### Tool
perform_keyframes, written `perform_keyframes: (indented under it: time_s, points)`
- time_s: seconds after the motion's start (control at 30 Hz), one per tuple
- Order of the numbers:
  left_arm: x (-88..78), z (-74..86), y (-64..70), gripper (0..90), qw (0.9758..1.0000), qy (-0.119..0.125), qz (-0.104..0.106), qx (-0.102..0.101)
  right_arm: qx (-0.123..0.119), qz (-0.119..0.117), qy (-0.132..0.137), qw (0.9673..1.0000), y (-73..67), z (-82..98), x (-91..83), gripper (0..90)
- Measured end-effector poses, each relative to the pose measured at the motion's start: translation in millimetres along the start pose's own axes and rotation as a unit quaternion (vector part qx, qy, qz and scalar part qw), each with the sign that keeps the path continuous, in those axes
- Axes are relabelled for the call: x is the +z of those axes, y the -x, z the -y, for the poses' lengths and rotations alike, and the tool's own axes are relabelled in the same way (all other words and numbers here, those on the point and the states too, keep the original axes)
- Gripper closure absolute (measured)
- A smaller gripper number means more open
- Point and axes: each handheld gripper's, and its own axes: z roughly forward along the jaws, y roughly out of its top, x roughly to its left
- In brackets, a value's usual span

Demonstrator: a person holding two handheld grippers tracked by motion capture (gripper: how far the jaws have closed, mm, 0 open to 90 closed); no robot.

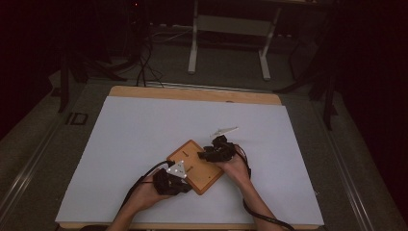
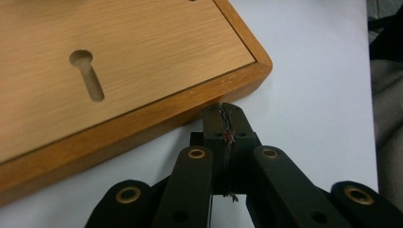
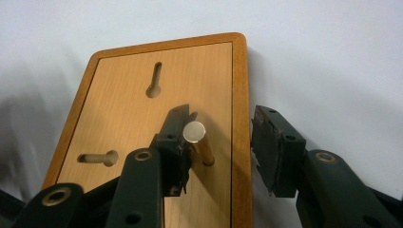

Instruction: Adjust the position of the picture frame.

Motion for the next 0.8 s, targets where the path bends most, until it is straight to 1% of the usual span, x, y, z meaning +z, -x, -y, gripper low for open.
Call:
perform_keyframes:
  time_s: [0.07, 0.13, 0.17, 0.2, 0.23, 0.27, 0.3, 0.33, 0.37, 0.4, 0.43, 0.47, 0.5, 0.53, 0.57, 0.6, 0.63, 0.67, 0.7, 0.73, 0.8]
  points:
    - [-0.3, -0.4, -1.1, 89.6, 1.0000, 0.000, 0.005, 0.003, -0.005, 0.007, 0.004, 1.0000, -1.8, 0.0, -0.4, 59.1]
    - [-4.3, -0.1, -3.5, 89.5, 1.0000, 0.006, 0.007, 0.004, -0.007, 0.009, 0.010, 0.9999, -3.7, 2.1, -1.4, 57.1]
    - [-7.4, 0.6, -5.1, 89.5, 0.9999, 0.014, 0.008, 0.000, -0.006, 0.009, 0.014, 0.9998, -4.1, 3.8, -2.7, 56.7]
    - [-7.4, 0.6, -5.1, 89.5, 0.9999, 0.014, 0.008, 0.000, -0.006, 0.009, 0.014, 0.9998, -4.1, 3.8, -2.7, 56.7]
    - [-14.8, 2.0, -9.4, 89.5, 0.9996, 0.026, 0.001, -0.005, -0.005, 0.010, 0.018, 0.9998, -4.7, 5.6, -4.7, 56.6]
    - [-19.0, 3.0, -12.2, 89.5, 0.9994, 0.034, -0.005, -0.011, -0.011, 0.011, 0.023, 0.9996, -5.7, 9.3, -9.4, 56.1]
    - [-23.2, 4.3, -15.5, 89.5, 0.9990, 0.039, -0.016, -0.015, -0.018, 0.017, 0.025, 0.9994, -8.3, 13.7, -15.9, 56.2]
    - [-27.1, 5.8, -19.2, 89.5, 0.9983, 0.046, -0.027, -0.023, -0.018, 0.017, 0.025, 0.9994, -8.3, 13.7, -15.9, 56.2]
    - [-31.0, 7.3, -23.2, 89.4, 0.9971, 0.053, -0.044, -0.031, -0.022, 0.019, 0.025, 0.9993, -9.6, 16.1, -19.6, 56.5]
    - [-31.0, 7.3, -23.2, 88.8, 0.9971, 0.053, -0.044, -0.031, -0.022, 0.019, 0.025, 0.9993, -9.6, 16.1, -19.6, 56.5]
    - [-37.5, 10.5, -31.6, 86.1, 0.9919, 0.071, -0.088, -0.058, -0.029, 0.022, 0.033, 0.9988, -13.8, 23.8, -32.2, 63.9]
    - [-40.4, 12.2, -35.9, 85.9, 0.9886, 0.080, -0.107, -0.069, -0.033, 0.022, 0.036, 0.9986, -14.9, 26.6, -36.6, 65.5]
    - [-44.8, 15.0, -43.5, 85.4, 0.9810, 0.093, -0.149, -0.083, -0.034, 0.025, 0.037, 0.9984, -16.4, 29.4, -40.8, 68.9]
    - [-44.8, 15.0, -43.5, 85.5, 0.9810, 0.093, -0.149, -0.083, -0.037, 0.031, 0.037, 0.9981, -17.7, 32.4, -44.9, 73.8]
    - [-46.2, 16.1, -46.8, 85.5, 0.9771, 0.100, -0.167, -0.088, -0.037, 0.031, 0.037, 0.9981, -17.7, 32.4, -44.9, 73.8]
    - [-47.2, 17.1, -49.8, 85.5, 0.9724, 0.104, -0.187, -0.092, -0.039, 0.037, 0.036, 0.9979, -19.4, 35.7, -48.7, 78.9]
    - [-47.9, 18.3, -53.1, 87.3, 0.9686, 0.108, -0.200, -0.101, -0.046, 0.049, 0.033, 0.9972, -22.2, 43.0, -54.8, 89.7]
    - [-47.9, 19.4, -55.1, 87.3, 0.9641, 0.111, -0.217, -0.106, -0.046, 0.049, 0.033, 0.9972, -22.2, 43.0, -54.8, 89.7]
    - [-47.7, 21.1, -58.2, 89.4, 0.9579, 0.108, -0.241, -0.112, -0.051, 0.058, 0.027, 0.9967, -24.3, 51.2, -59.0, 90.0]
    - [-47.7, 21.1, -58.2, 89.6, 0.9579, 0.108, -0.241, -0.112, -0.051, 0.058, 0.027, 0.9967, -24.3, 51.2, -59.0, 90.0]
    - [-46.5, 22.7, -61.2, 89.6, 0.9566, 0.104, -0.244, -0.122, -0.053, 0.062, 0.020, 0.9965, -24.8, 59.5, -61.3, 90.0]
